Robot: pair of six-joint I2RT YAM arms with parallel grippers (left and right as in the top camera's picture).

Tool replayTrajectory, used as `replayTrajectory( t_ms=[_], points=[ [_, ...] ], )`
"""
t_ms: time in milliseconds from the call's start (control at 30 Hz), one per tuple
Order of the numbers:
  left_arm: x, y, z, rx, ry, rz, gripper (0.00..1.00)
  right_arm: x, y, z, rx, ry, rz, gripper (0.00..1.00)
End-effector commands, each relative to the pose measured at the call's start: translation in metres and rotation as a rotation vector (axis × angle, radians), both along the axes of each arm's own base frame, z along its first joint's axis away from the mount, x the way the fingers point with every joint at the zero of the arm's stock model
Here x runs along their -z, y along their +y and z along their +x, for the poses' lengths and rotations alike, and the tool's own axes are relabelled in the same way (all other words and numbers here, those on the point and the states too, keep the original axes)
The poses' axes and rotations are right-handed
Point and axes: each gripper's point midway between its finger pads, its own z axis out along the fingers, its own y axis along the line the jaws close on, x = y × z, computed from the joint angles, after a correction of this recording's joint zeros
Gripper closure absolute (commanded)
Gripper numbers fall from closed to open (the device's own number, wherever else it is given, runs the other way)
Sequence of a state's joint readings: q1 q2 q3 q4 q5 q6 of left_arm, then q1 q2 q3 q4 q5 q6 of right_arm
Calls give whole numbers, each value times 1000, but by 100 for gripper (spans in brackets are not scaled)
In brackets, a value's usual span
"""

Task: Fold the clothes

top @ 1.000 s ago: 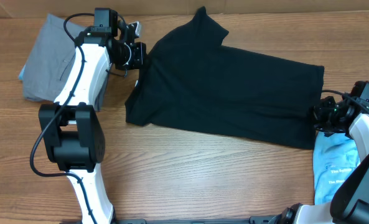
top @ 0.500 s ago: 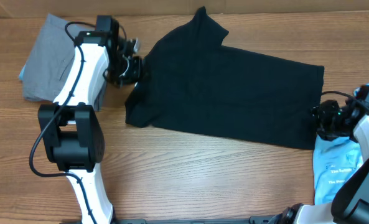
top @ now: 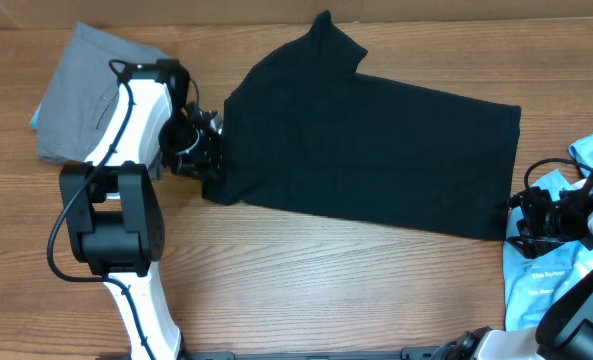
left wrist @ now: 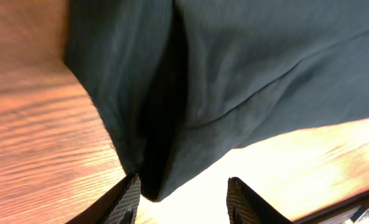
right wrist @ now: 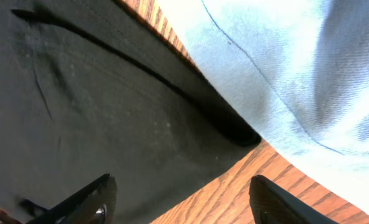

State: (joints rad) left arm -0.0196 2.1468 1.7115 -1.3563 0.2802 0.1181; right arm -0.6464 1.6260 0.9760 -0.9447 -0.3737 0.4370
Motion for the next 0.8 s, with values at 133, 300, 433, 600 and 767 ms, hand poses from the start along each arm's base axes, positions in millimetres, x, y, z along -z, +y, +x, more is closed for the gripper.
replayTrajectory(
  t_ms=[133, 300, 433, 600, 767],
  points=[
    [21, -1, -2, 42, -55, 3, 96, -2, -3, -1, -27, -12, -38, 28],
    [28, 31, 18, -65, -111, 169, 96, -1, 4, -7, -57, 11, -23, 38],
    [29, 41, 20, -83, -114, 197, 96, 5, 19, -9, -119, -1, -1, 43],
    [29, 41, 23, -116, -122, 197, 96, 21, 44, -4, -209, -41, 9, 45],
    [29, 42, 22, -119, -119, 201, 96, 26, 59, 3, -268, -79, 10, 74]
  ],
)
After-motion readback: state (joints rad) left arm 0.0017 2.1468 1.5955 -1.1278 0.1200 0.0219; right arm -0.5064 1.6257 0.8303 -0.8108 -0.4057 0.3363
